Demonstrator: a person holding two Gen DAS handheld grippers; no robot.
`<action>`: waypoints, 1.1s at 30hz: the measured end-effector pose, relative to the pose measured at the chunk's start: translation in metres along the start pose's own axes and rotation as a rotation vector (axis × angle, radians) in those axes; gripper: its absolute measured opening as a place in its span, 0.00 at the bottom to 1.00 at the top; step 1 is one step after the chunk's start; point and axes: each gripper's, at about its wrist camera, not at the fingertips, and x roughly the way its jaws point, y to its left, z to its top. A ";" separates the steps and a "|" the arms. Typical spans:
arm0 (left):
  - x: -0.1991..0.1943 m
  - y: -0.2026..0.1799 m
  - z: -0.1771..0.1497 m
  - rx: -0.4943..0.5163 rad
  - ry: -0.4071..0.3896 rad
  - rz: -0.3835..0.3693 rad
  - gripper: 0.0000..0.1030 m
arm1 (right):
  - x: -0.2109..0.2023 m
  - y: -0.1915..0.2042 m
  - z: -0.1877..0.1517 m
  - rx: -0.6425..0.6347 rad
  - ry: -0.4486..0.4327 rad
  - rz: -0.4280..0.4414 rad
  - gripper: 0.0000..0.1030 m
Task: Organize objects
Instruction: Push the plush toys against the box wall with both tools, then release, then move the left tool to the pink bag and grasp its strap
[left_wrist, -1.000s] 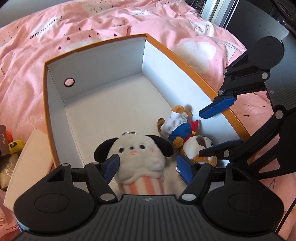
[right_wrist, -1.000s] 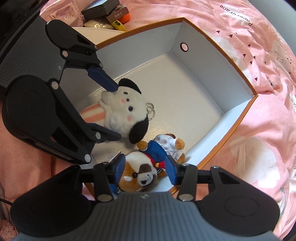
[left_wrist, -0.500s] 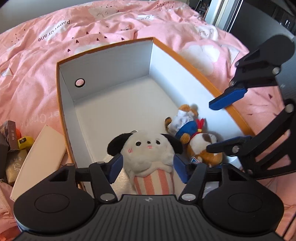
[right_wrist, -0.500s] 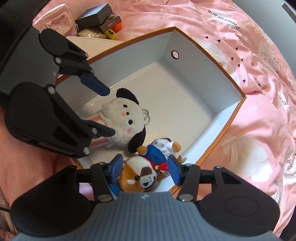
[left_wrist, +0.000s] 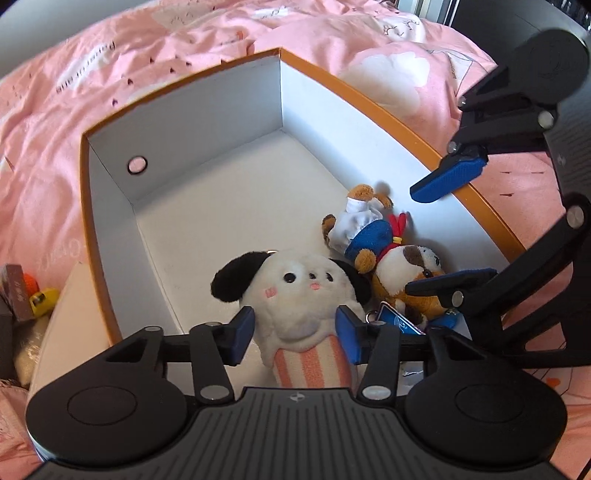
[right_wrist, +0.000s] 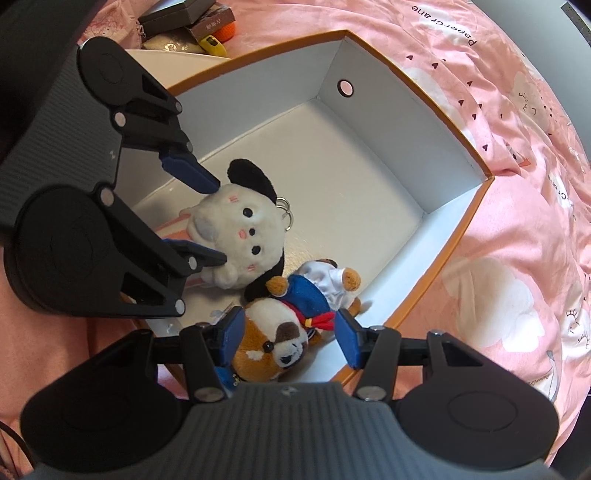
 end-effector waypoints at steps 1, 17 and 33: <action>0.002 0.003 0.002 -0.015 0.014 -0.015 0.64 | 0.001 -0.001 -0.001 0.001 0.000 0.001 0.54; 0.021 0.025 0.013 -0.123 0.104 -0.224 0.62 | 0.000 -0.008 -0.010 0.005 -0.042 0.039 0.54; 0.016 0.038 0.008 -0.272 0.073 -0.194 0.69 | -0.001 -0.009 -0.013 0.038 -0.038 0.089 0.51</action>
